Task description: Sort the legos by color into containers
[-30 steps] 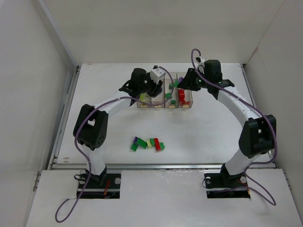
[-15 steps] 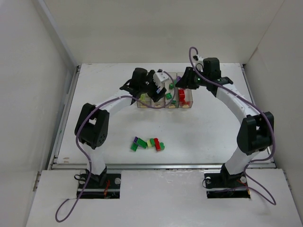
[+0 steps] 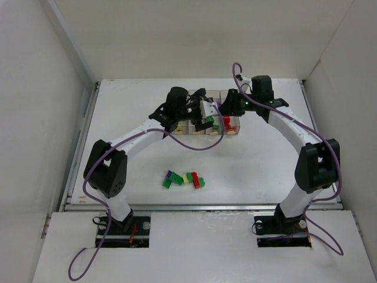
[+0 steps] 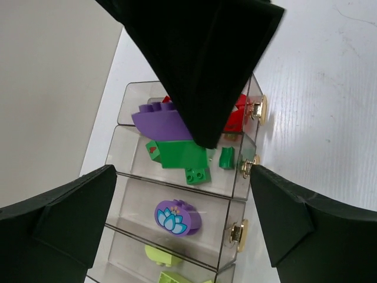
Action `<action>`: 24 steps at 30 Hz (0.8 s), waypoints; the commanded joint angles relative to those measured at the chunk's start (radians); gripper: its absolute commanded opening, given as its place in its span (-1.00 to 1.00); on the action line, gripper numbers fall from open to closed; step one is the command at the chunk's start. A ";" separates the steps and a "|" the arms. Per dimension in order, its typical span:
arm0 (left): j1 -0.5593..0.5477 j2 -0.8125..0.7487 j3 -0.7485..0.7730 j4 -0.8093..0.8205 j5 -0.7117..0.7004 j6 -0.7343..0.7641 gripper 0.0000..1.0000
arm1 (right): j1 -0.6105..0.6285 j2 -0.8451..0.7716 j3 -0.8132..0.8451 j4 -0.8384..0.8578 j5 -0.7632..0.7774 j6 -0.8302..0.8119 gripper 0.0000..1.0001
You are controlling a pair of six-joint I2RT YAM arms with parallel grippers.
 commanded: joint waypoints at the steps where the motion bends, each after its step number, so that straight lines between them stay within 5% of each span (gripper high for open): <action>1: -0.013 0.028 0.071 0.042 0.012 -0.021 0.89 | -0.002 -0.061 -0.015 0.040 -0.041 -0.026 -1.00; 14: -0.022 0.062 0.116 -0.007 -0.001 -0.039 -0.20 | -0.002 -0.099 -0.035 0.050 -0.071 -0.035 -1.00; 20: -0.022 0.062 0.116 0.012 -0.021 -0.067 -0.95 | -0.002 -0.099 -0.035 0.050 -0.080 -0.044 -1.00; 24: -0.022 0.062 0.096 0.012 -0.039 -0.067 -1.00 | -0.002 -0.099 -0.035 0.040 -0.042 -0.053 -1.00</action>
